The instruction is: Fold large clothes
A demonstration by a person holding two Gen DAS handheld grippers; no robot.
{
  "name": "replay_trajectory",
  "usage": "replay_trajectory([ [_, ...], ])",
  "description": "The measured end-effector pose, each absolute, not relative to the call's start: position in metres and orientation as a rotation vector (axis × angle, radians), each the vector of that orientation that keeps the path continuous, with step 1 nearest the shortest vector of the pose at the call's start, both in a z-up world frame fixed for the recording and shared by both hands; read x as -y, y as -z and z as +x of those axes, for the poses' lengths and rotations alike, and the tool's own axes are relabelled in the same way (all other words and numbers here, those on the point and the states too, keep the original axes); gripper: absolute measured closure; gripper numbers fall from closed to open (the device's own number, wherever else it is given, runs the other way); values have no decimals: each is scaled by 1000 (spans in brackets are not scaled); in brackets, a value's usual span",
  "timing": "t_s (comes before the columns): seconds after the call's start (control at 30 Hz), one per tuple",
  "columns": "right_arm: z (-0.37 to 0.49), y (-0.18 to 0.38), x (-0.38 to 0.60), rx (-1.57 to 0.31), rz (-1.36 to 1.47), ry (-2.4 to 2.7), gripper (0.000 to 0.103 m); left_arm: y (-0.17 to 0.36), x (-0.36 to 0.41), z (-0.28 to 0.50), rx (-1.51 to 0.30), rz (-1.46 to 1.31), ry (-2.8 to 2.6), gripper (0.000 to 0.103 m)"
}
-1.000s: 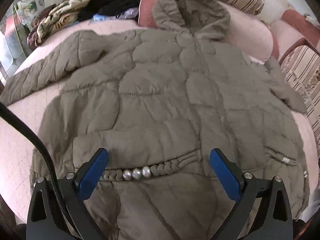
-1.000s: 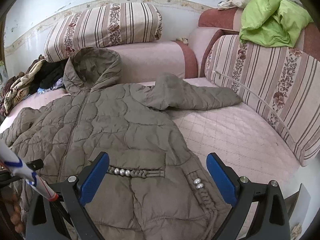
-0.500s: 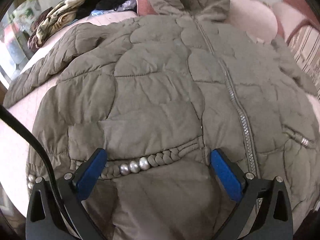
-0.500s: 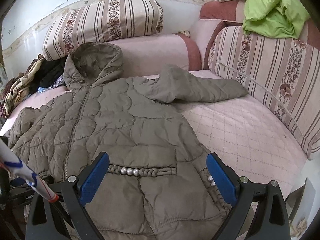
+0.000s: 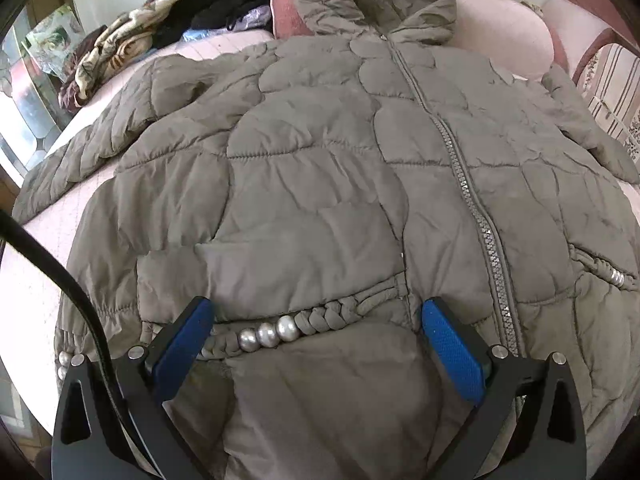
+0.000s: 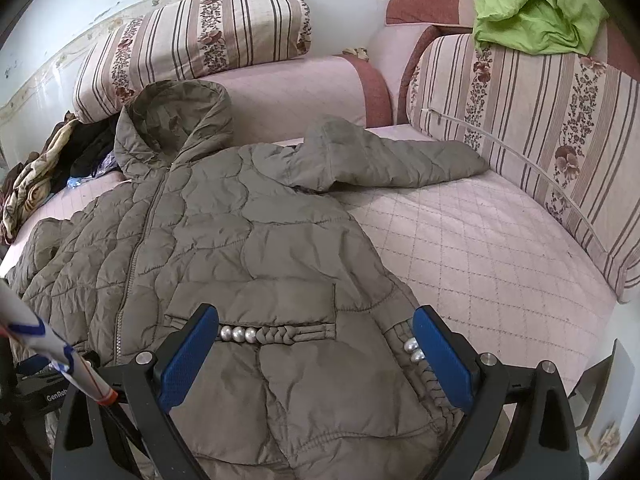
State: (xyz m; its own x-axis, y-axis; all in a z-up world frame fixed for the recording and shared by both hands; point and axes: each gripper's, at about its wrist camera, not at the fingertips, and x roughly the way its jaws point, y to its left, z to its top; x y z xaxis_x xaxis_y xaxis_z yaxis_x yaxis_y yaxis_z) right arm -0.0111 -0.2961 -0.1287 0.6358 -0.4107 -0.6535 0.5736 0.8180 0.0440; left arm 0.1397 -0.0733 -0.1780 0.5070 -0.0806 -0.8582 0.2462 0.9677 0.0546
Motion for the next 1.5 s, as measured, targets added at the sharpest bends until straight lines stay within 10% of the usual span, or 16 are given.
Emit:
replay_trajectory([
  [1.5, -5, 151, 308, -727, 323, 565, 3, 177, 75, 138, -1025, 200, 192, 0],
])
